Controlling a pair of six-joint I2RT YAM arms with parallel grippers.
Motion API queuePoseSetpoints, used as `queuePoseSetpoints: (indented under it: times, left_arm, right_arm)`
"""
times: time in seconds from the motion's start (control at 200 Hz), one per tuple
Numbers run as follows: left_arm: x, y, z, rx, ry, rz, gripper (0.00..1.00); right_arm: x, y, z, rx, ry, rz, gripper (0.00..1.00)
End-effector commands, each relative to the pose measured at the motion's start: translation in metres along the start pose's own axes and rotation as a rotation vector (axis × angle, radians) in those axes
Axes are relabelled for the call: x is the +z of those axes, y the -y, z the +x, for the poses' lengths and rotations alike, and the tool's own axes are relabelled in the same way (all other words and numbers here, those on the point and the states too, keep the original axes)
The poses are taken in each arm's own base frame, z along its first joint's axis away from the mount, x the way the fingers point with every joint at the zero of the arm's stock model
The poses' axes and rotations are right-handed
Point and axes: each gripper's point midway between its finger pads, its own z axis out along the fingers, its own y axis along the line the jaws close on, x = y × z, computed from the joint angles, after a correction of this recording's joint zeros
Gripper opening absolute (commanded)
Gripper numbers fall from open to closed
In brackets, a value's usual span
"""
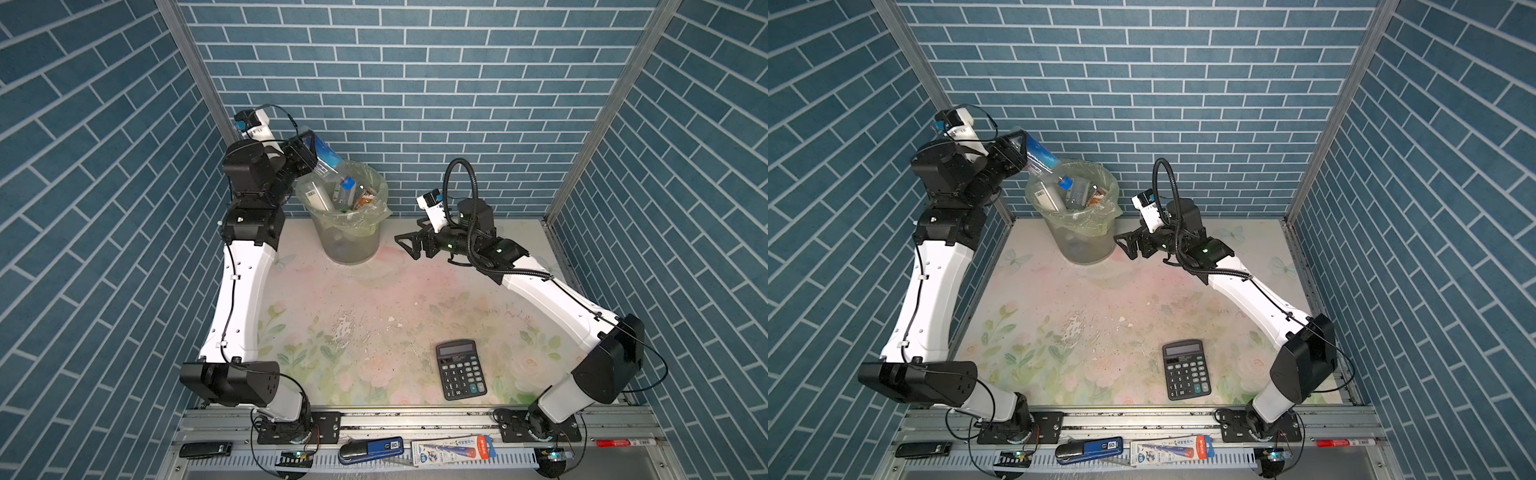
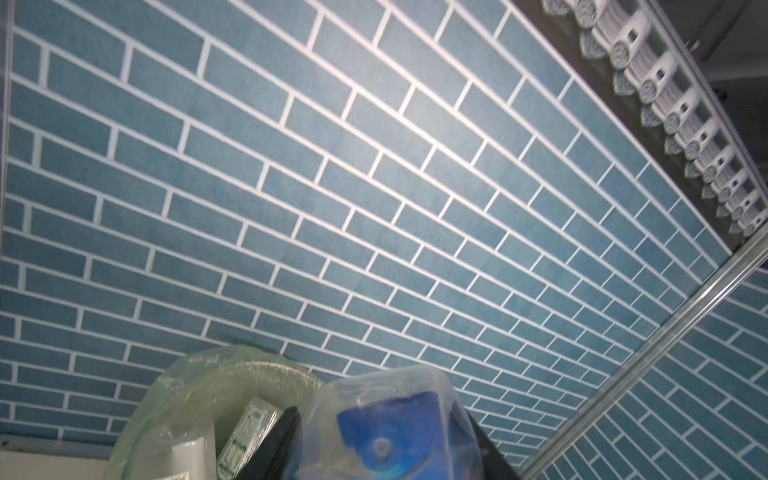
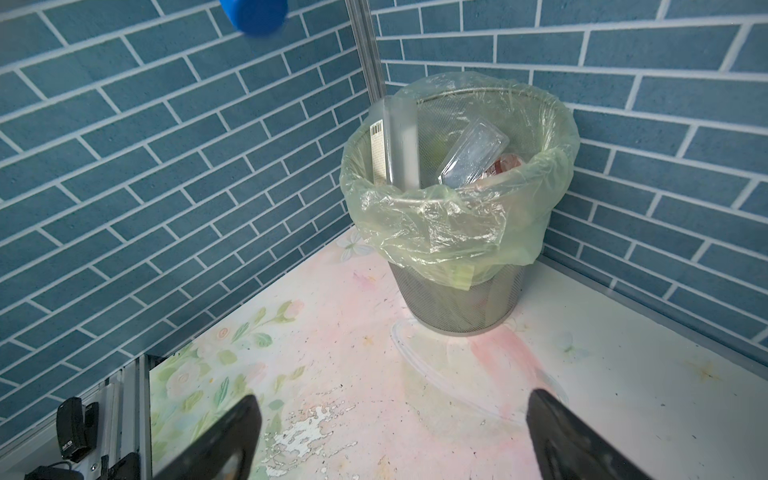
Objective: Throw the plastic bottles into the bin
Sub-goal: 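Open the left gripper to drop the blue-capped bottle into the bin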
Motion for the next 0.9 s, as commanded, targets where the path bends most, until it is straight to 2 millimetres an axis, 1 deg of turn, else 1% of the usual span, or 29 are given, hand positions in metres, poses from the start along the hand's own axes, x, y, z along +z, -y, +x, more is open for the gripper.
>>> queuePoseSetpoints:
  times: [0.0,0.07,0.135,0.21,0.285,0.31,0.33,0.39,0.415,0.435,0.455,0.515,0.7,0.825,0.895]
  left_arm:
    - [0.013,-0.002,-0.023,-0.027,0.106,0.01,0.48]
    - [0.027,-0.01,-0.018,-0.055,0.11,0.008,0.48]
    - [0.046,-0.02,-0.002,-0.083,0.08,0.005,0.47]
    - [0.069,-0.04,0.025,-0.109,0.028,-0.02,0.49]
    - [0.09,-0.063,0.059,-0.145,-0.047,-0.062,0.53]
    - [0.096,-0.069,0.07,-0.157,-0.078,-0.072,0.57]
    - [0.1,-0.073,0.08,-0.168,-0.107,-0.078,0.62]
    - [0.107,-0.083,0.104,-0.202,-0.183,-0.097,0.87]
    - [0.107,-0.084,0.111,-0.216,-0.208,-0.094,0.95]
    - [0.107,-0.083,0.115,-0.227,-0.219,-0.085,0.99]
    - [0.106,-0.082,0.117,-0.235,-0.227,-0.077,0.99]
    - [0.102,-0.072,0.116,-0.239,-0.233,-0.044,0.99]
    - [0.076,-0.035,0.09,-0.205,-0.225,0.032,0.99]
    - [0.06,-0.016,0.073,-0.178,-0.2,0.061,0.99]
    - [0.054,-0.007,0.067,-0.176,-0.192,0.076,0.99]
  right_arm:
    - [0.005,-0.004,-0.015,-0.057,0.03,-0.01,0.99]
    - [0.009,-0.001,-0.013,-0.054,0.021,-0.009,0.99]
    - [0.012,0.0,-0.01,-0.054,0.01,-0.01,0.99]
    - [0.014,0.001,-0.007,-0.056,0.001,-0.01,0.99]
    - [0.015,0.003,-0.004,-0.055,-0.007,-0.007,0.99]
    - [0.016,0.002,-0.003,-0.055,-0.01,-0.009,0.99]
    - [0.017,0.002,-0.001,-0.055,-0.012,-0.008,0.99]
    - [0.018,0.003,0.001,-0.05,-0.02,-0.007,0.99]
    - [0.017,0.004,0.001,-0.05,-0.019,-0.008,0.99]
    - [0.018,0.003,0.002,-0.05,-0.021,-0.009,0.99]
    - [0.018,0.003,0.003,-0.05,-0.022,-0.01,0.99]
    - [0.019,0.003,0.006,-0.047,-0.027,-0.01,0.99]
    - [0.02,0.003,0.009,-0.03,-0.029,-0.018,0.99]
    - [0.02,0.001,0.01,-0.01,-0.024,-0.029,0.99]
    - [0.018,-0.001,0.01,-0.002,-0.02,-0.033,0.99]
